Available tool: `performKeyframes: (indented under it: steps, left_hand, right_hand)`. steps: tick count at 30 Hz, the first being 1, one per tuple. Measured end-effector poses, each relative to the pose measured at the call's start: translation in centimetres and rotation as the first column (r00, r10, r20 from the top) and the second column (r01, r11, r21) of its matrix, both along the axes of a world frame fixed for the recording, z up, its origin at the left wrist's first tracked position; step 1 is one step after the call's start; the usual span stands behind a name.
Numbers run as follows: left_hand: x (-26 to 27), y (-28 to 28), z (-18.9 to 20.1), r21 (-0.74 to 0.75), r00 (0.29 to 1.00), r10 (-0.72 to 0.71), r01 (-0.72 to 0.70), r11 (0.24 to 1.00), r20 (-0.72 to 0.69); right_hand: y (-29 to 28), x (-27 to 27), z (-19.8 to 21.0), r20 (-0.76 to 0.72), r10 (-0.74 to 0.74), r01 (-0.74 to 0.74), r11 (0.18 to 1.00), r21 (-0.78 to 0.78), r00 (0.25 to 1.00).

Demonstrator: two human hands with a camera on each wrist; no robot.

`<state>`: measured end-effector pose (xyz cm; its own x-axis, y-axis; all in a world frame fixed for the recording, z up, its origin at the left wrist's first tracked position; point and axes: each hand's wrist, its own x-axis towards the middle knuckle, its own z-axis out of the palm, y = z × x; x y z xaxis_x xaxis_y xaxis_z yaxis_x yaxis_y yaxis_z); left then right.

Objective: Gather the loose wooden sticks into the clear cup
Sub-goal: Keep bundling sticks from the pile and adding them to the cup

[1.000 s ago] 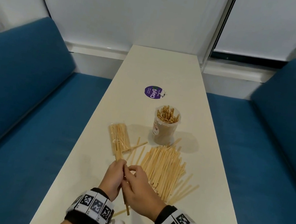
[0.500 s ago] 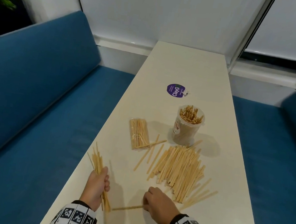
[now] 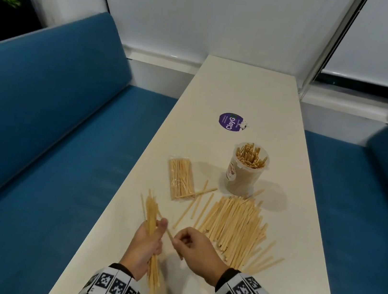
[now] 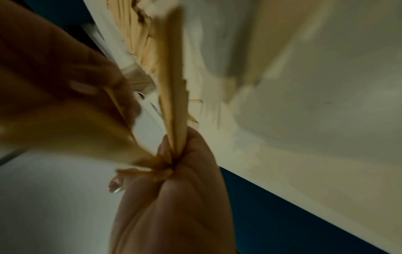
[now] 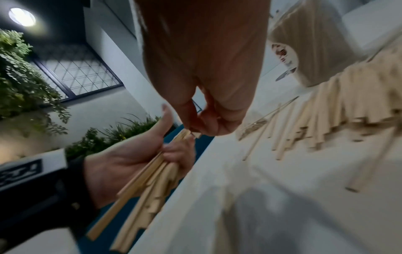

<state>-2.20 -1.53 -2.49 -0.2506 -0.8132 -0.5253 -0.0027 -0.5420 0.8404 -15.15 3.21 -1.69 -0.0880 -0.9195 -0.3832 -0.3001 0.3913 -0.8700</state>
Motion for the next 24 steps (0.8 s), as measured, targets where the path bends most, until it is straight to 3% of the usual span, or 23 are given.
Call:
performKeyframes:
  steps: [3,6,12,14,18,22,24]
  left_hand:
    - [-1.3,-0.5,-0.1,0.024,1.0,-0.012,0.012,1.0,-0.007]
    - [-1.3,-1.3,-1.1,0.075,0.998,0.057,-0.058,0.996,0.005]
    - [-0.3,-2.1,-2.5,0.166,0.99,0.132,-0.121,0.979,-0.056]
    - [-0.4,-2.5,-2.8,0.162,0.994,0.1,-0.093,0.982,-0.036]
    - [-1.2,-3.4,-3.3,0.153,0.998,0.06,-0.06,0.986,0.007]
    - [-2.1,-4.2,-3.6,0.116,0.997,0.039,-0.046,0.992,0.065]
    - [-2.3,-4.5,-3.6,0.082,0.995,0.024,-0.033,0.996,0.1]
  right_hand:
    - [-1.0,0.7,0.2,0.002,0.093,-0.093,0.996,0.003,0.996]
    - [-2.4,0.3,0.9,-0.124,0.177,-0.18,0.983,-0.017,0.976]
    - [-7.9,-3.6,0.2,-0.479,0.056,-0.094,0.994,-0.055,0.876]
    - [-9.4,-5.2,-0.7,-0.581,0.11,-0.147,0.989,-0.016,0.807]
    - [-11.5,-7.4,-2.3,-0.778,0.253,-0.336,0.94,0.057,0.575]
    - [-12.2,-8.5,-3.9,-0.879,0.301,-0.434,0.893,0.124,0.369]
    - [-12.0,-9.1,-4.6,-0.887,0.329,-0.464,0.872,0.154,0.324]
